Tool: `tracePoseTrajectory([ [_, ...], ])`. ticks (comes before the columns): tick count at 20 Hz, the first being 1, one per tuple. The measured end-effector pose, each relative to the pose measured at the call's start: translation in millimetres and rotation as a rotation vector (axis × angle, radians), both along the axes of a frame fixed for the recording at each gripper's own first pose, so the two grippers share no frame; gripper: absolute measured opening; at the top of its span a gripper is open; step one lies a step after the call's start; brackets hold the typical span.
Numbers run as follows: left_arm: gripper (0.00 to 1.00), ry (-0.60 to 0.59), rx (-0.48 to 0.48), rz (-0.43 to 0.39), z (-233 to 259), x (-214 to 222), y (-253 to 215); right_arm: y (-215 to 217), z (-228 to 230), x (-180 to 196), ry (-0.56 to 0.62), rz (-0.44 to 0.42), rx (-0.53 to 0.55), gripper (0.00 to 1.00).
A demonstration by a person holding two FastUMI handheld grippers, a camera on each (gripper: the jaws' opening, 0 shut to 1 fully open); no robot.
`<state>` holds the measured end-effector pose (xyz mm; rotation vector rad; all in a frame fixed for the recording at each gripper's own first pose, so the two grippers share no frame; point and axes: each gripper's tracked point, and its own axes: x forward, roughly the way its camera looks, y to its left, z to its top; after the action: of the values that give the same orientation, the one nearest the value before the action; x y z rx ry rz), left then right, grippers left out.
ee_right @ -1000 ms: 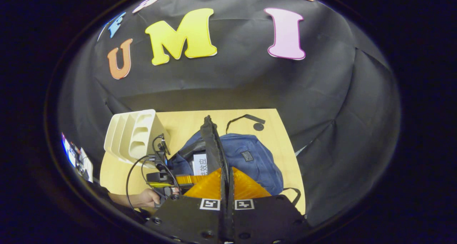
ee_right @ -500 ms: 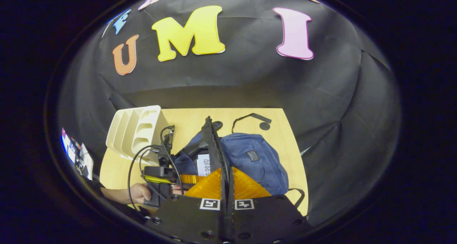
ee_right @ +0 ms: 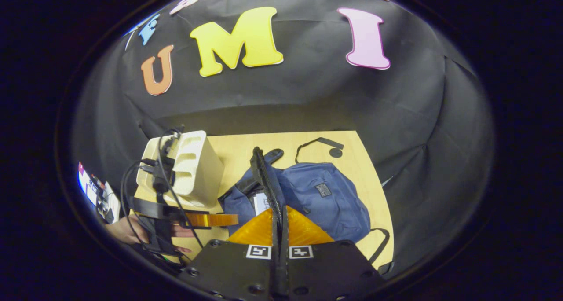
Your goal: Open the schoolbag, grab two books from the bookshelf and put them into the schoolbag.
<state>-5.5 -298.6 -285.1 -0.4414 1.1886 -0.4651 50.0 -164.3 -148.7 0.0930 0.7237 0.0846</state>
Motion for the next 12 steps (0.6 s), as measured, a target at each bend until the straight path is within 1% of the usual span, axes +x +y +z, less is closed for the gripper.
tracePoseTrajectory([
  [3,0.71,-0.115,0.078,-0.013,30.2,2.4,25.9,15.9,-6.9,-5.2,0.0,0.001,0.026,0.0],
  [6,0.71,-0.177,0.152,-0.018,57.5,-1.6,56.3,37.4,-9.3,-7.8,-0.012,0.011,0.032,0.0],
  [7,0.71,-0.193,0.168,-0.013,67.7,-3.1,67.7,47.4,-10.2,-8.2,-0.016,0.022,0.038,0.04],
  [9,0.71,-0.243,0.212,0.005,84.7,-2.3,94.0,69.3,-11.1,-10.6,-0.022,0.047,0.048,0.08],
  [10,0.71,-0.27,0.231,0.012,95.0,-3.5,107.4,80.3,-11.1,-13.5,-0.025,0.066,0.063,0.07],
  [11,0.71,-0.288,0.246,0.019,105.0,-4.9,119.2,92.2,-9.3,-15.5,-0.03,0.082,0.081,0.18],
  [12,0.71,-0.299,0.257,0.028,114.8,-7.4,127.9,103.4,-6.6,-15.7,-0.038,0.098,0.092,0.17],
])
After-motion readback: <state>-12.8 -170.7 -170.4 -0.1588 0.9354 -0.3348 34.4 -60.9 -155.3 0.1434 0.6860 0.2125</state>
